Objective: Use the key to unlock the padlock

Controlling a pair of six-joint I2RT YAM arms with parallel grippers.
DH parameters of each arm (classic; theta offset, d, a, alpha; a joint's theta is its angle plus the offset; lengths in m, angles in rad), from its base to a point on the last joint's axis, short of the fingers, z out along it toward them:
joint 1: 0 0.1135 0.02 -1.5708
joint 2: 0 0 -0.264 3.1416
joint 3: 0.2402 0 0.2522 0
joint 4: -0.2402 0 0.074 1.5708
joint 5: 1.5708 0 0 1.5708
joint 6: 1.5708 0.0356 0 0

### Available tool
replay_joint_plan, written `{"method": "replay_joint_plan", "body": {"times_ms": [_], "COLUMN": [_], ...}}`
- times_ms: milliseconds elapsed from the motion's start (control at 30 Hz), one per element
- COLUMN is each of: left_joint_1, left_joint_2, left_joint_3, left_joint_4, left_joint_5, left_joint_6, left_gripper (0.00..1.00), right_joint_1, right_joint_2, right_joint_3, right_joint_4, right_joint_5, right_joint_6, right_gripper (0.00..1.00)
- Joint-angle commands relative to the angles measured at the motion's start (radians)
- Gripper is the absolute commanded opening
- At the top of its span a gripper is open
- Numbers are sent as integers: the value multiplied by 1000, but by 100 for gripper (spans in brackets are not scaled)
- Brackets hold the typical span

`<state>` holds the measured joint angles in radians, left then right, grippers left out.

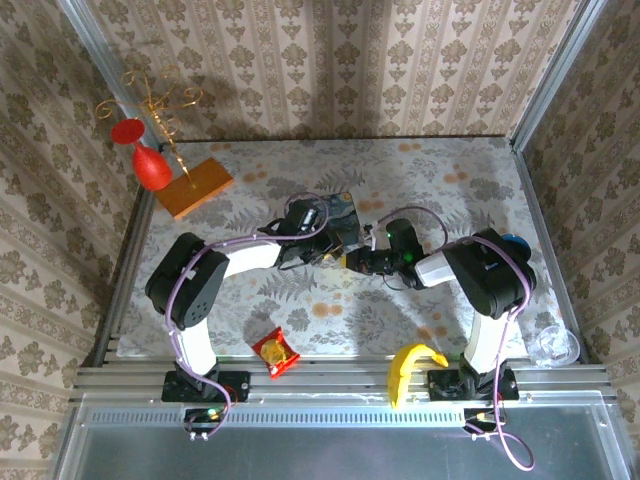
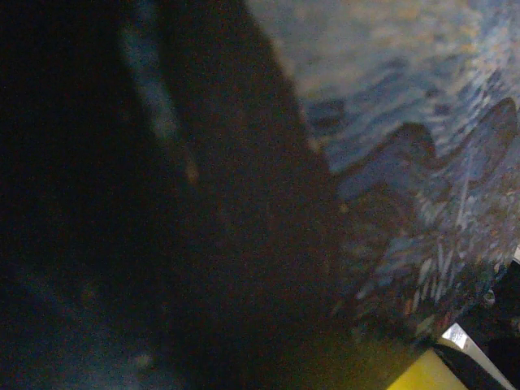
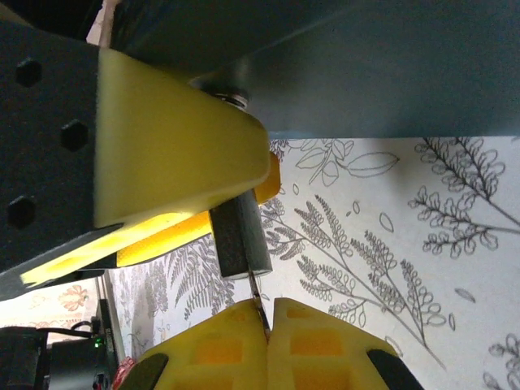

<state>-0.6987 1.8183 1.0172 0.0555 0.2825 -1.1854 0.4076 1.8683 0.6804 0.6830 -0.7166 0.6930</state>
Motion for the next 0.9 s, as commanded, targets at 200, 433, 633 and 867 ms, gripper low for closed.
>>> {"method": "replay_joint_plan", "body": {"times_ms": [200, 433, 633, 867], "left_joint_1": [-48, -4, 9, 24], "left_joint_2": [-8, -1, 11, 22], "left_joint_3": [-27, -54, -33, -57], "left_joint_4": [-57, 28, 10, 26], "left_joint_5": [179, 144, 108, 82], "left_joint_6": [-10, -75, -72, -79], "left_gripper": [0, 0, 0, 0], "right_joint_1": [-34, -35, -35, -34], "right_joint_2": [-22, -55, -84, -178], "right_joint_3": [133, 82, 21, -48], "right_joint_4": [-10, -106, -116, -150], "right_joint_5": [75, 113, 138, 144], "right_joint_6": [-91, -122, -115, -107], "right_gripper": [14, 32, 42, 53]}}
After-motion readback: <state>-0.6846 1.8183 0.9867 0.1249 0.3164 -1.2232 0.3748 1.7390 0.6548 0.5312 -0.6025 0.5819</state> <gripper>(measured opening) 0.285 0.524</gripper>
